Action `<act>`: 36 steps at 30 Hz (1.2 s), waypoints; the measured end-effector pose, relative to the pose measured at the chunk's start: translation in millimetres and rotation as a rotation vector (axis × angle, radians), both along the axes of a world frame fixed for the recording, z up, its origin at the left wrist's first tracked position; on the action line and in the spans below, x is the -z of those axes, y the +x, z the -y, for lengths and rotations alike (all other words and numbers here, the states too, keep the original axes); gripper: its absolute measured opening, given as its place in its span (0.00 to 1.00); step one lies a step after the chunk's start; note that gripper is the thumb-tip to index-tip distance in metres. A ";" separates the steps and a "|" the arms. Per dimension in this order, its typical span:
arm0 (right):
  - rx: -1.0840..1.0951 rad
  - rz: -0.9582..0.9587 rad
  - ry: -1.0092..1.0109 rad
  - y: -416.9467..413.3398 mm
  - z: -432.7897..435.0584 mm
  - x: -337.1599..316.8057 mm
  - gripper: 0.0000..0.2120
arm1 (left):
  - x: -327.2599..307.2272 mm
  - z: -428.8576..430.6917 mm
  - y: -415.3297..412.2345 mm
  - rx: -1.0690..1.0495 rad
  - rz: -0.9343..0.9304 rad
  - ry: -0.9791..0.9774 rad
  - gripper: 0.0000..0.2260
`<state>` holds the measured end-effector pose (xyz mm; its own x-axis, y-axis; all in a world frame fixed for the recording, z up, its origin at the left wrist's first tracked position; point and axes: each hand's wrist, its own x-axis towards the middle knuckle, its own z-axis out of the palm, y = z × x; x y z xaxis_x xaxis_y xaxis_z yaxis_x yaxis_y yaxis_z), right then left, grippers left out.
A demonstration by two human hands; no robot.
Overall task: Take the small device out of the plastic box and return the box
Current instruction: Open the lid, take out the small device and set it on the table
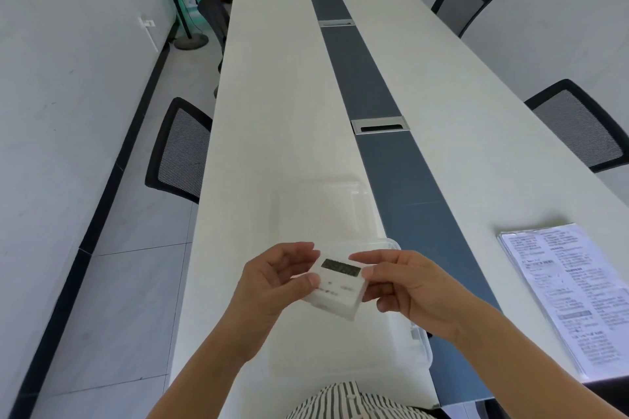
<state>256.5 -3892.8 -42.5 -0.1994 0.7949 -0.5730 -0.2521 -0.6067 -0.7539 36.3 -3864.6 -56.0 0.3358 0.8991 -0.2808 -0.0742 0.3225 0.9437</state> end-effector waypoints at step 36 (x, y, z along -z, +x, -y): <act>0.389 0.904 -0.025 222.1 -75.0 133.3 0.30 | 103.9 -96.8 151.8 0.282 -0.994 0.259 0.18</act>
<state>478.7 -3817.8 -175.8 0.5948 0.6982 -0.3984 0.2278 -0.6217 -0.7494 188.2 -3767.9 -159.9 0.2670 0.8961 -0.3546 0.8132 -0.0120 0.5819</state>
